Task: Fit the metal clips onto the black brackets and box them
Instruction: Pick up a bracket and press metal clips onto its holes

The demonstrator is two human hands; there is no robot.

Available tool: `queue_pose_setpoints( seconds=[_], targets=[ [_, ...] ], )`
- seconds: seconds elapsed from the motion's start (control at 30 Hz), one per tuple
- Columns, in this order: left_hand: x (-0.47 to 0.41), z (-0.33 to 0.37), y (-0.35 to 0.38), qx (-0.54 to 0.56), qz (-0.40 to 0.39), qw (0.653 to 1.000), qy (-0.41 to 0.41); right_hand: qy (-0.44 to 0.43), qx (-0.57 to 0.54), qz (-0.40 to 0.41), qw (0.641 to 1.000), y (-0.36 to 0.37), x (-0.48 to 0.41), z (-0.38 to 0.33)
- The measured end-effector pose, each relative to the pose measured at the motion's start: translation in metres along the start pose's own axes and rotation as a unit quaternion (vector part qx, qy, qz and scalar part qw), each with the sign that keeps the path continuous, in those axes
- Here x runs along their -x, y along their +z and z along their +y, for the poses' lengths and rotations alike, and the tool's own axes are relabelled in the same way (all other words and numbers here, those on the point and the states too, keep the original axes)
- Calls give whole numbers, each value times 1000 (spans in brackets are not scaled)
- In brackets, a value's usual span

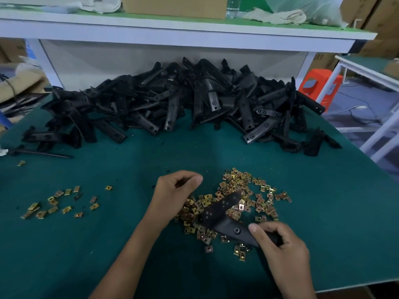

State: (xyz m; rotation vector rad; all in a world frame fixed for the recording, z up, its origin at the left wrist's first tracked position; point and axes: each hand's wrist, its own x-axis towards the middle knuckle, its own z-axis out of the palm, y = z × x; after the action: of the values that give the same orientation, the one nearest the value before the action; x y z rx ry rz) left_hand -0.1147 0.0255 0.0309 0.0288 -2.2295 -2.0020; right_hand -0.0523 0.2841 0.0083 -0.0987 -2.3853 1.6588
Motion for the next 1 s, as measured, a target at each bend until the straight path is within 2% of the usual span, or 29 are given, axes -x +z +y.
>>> queue_pose_setpoints(
  seconds=[0.13,0.37,0.63,1.0],
  targets=[
    [0,6,-4,121,-54,990,-41,29,-17,2,999,-2,-3,4],
    [6,14,-1,167,-110,977,-69,51,-36,15,998,-3,-3,7],
    [9,17,4,161,-167,969,-83,55,-26,8,998,-2,-1,3],
    [8,15,5,92,-162,980,-76,70,-16,17,997,-1,1,3]
  ],
)
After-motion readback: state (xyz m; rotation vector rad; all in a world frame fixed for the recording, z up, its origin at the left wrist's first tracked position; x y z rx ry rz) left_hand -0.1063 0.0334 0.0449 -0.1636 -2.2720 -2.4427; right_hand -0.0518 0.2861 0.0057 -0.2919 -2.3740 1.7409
